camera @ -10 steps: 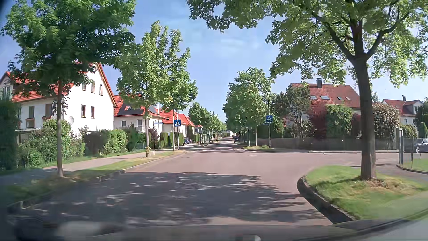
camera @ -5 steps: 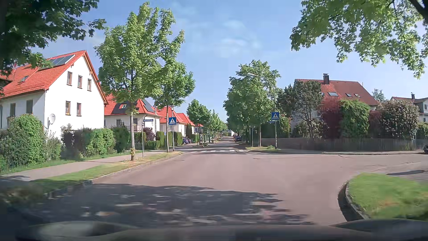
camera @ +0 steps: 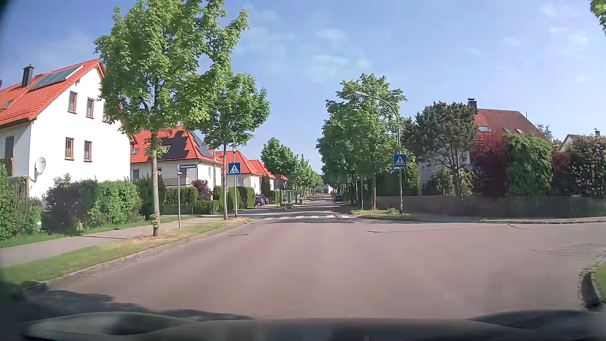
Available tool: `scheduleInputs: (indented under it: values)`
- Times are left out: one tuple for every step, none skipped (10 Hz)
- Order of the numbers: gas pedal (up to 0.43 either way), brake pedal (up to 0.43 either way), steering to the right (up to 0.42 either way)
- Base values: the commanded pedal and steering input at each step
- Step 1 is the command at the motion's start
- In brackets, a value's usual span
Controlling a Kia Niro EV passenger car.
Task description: Follow the waypoints while adhering to traffic rules and regulations
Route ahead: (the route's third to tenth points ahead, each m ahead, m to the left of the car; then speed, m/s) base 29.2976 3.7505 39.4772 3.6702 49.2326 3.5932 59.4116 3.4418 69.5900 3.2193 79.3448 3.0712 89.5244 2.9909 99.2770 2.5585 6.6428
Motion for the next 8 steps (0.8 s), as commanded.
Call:
scheduleInputs:
  values:
    - [0.0,0.0,0.002]
    - [0.0,0.0,0.003]
    - [0.0,0.079,0.005]
    - [0.0,0.11,0.008]
    - [0.0,0.116,0.009]
    - [0.0,0.122,0.008]
    - [0.0,0.116,0.008]
    - [0.0,0.098,0.008]
